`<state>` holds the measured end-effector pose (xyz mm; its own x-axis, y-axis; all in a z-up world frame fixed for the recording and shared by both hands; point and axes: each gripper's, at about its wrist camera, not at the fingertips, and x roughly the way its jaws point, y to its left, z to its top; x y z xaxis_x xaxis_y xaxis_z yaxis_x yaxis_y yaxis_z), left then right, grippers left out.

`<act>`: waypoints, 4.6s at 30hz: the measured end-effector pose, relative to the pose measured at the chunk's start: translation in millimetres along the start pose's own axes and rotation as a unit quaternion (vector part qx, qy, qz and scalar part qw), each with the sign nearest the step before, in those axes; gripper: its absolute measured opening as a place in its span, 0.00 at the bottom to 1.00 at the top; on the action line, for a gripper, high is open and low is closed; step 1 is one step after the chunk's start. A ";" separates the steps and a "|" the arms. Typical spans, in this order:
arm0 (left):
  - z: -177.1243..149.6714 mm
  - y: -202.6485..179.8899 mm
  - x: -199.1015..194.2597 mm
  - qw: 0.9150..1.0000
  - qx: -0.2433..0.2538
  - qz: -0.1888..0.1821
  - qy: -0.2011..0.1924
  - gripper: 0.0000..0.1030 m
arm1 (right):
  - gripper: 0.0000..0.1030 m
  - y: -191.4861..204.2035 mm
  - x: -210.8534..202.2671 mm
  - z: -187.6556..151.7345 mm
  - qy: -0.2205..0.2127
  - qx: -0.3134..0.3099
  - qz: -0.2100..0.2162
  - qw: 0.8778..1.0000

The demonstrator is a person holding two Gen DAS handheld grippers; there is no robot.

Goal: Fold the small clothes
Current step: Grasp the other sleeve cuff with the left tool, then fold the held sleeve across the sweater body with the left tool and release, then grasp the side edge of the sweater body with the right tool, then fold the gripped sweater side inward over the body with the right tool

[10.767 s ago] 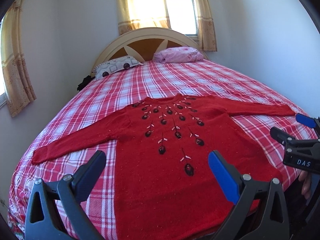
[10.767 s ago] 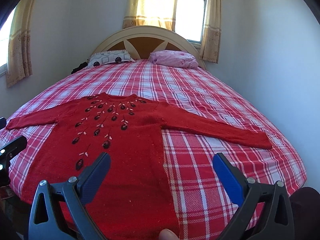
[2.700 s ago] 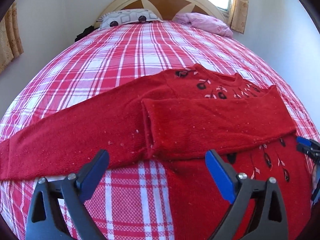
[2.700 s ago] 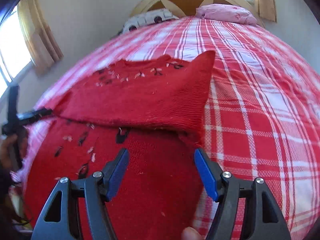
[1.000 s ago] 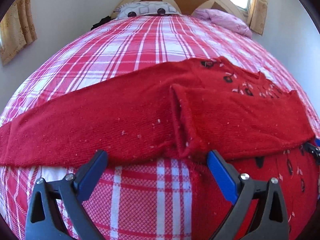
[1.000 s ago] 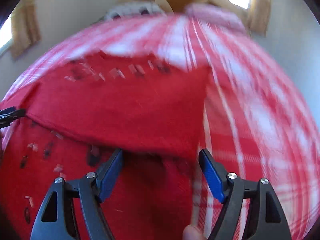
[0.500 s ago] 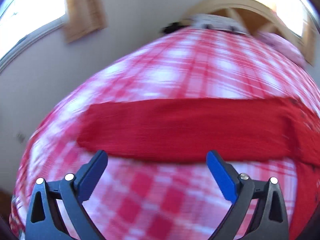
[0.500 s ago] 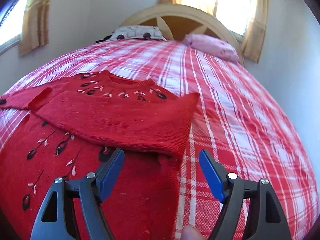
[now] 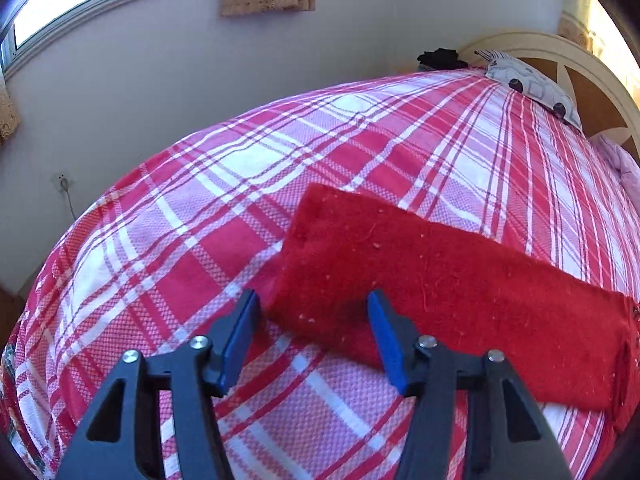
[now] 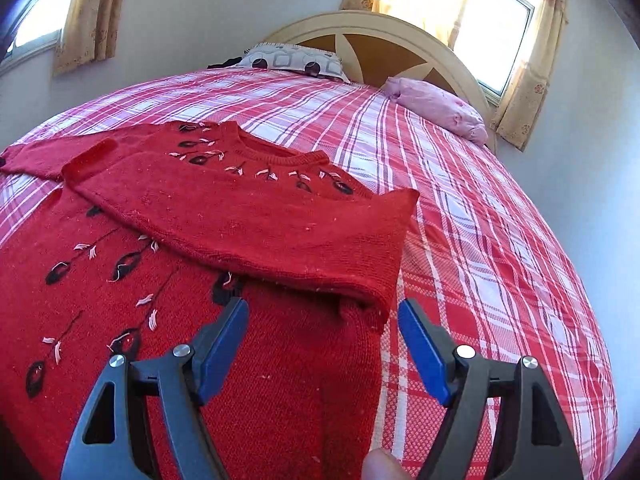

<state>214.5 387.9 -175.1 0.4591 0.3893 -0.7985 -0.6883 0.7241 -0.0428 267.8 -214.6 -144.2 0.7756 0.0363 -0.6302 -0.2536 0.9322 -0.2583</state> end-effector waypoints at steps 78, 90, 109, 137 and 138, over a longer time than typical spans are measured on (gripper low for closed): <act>-204.7 -440.6 -191.5 0.889 0.368 -0.272 -0.016 0.14 | 0.75 -62.8 -3.7 -19.5 0.009 0.081 -0.001 0.997; -194.0 -386.8 -239.7 0.860 0.402 -0.280 -0.142 0.92 | 0.75 -79.5 -9.2 -21.7 -0.007 0.113 0.001 0.994; -181.0 -287.4 -128.1 0.917 0.358 -0.165 -0.058 0.97 | 0.75 -15.2 47.0 66.5 0.087 0.190 0.188 0.960; -171.3 -316.4 -119.7 0.912 0.357 -0.197 -0.040 1.00 | 0.09 -0.2 35.8 122.0 0.033 0.144 0.176 0.973; -169.0 -324.1 -112.7 0.912 0.365 -0.185 -0.033 1.00 | 0.09 3.9 33.1 125.0 0.029 0.140 0.182 0.973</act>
<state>290.9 13.2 -172.7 0.6339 0.0570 -0.7713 0.0675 0.9894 0.1286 364.8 -164.8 -74.6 0.6279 0.3697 -0.6849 -0.3311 0.9233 0.1947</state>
